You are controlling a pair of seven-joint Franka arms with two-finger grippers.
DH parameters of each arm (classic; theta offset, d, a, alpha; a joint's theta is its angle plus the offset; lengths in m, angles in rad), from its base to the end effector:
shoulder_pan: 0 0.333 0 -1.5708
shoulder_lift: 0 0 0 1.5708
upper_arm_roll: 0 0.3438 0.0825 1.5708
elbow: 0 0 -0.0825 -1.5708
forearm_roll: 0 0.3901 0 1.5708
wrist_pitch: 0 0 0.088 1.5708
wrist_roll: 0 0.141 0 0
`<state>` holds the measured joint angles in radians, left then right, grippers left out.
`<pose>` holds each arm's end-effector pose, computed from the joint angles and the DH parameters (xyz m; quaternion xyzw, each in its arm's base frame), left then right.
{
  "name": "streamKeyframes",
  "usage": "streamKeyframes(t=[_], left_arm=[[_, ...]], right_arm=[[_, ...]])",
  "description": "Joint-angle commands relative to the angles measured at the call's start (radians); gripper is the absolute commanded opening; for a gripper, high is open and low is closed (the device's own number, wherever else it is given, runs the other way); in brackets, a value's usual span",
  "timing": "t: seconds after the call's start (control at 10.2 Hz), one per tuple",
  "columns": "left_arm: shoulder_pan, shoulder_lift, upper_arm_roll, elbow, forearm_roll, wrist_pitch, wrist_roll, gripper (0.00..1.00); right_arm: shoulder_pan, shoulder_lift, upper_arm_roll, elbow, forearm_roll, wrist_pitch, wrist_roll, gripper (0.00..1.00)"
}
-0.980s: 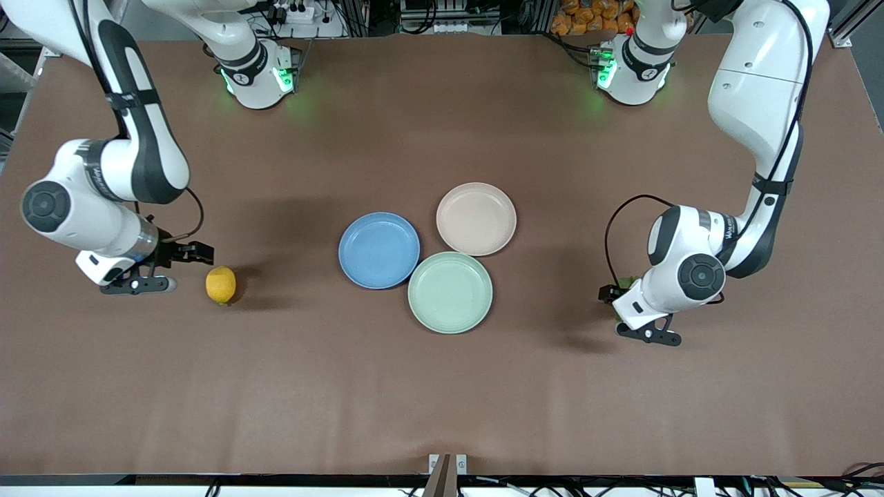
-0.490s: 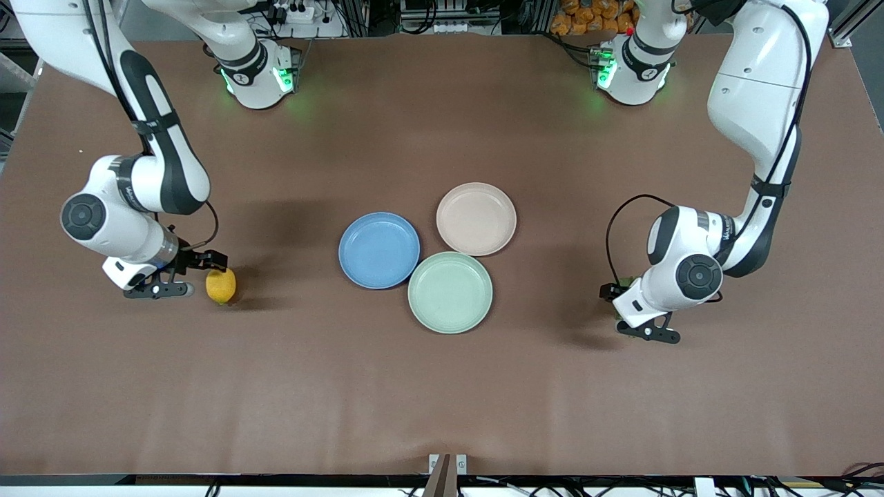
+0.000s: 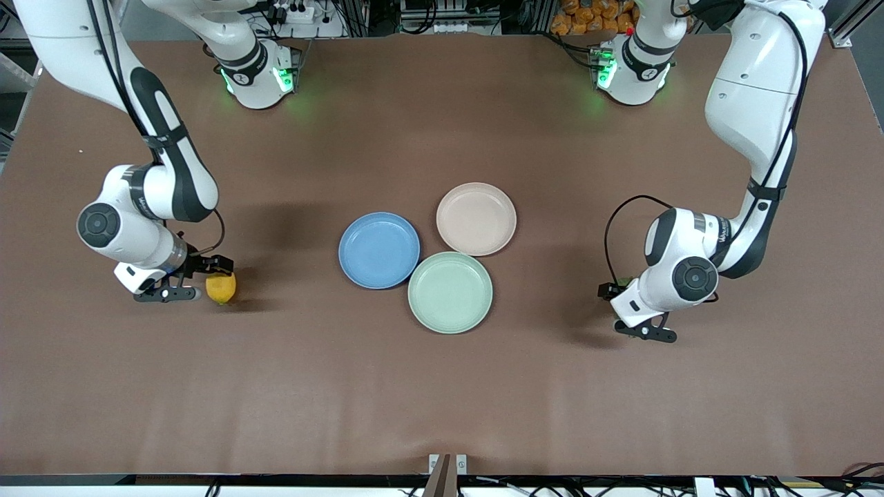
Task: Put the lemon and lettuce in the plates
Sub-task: 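Lower and close the left gripper on the lettuce while the right grasps lemon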
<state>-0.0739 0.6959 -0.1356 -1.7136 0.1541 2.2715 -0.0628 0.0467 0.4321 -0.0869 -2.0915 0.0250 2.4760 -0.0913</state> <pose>0.6629 -0.1267 0.1606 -0.9914 0.1137 0.0622 0.0198 0.5931 -0.0237 0.1964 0.9995 0.0191 -0.0235 0.0092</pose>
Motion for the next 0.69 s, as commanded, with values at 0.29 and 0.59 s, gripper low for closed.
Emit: streamKeyframes(t=[0.29, 0.59], left_arm=[[0.003, 0.005, -0.001, -0.008, 0.025, 0.013, -0.009, 0.61], [0.002, 0.004, -0.001, -0.006, 0.025, 0.013, -0.011, 0.0]], right_arm=[[0.002, 0.072, 0.004, 0.001, 0.056, 0.086, 0.005, 1.0], [0.004, 0.089, 0.004, 0.005, 0.065, 0.115, 0.005, 1.0]])
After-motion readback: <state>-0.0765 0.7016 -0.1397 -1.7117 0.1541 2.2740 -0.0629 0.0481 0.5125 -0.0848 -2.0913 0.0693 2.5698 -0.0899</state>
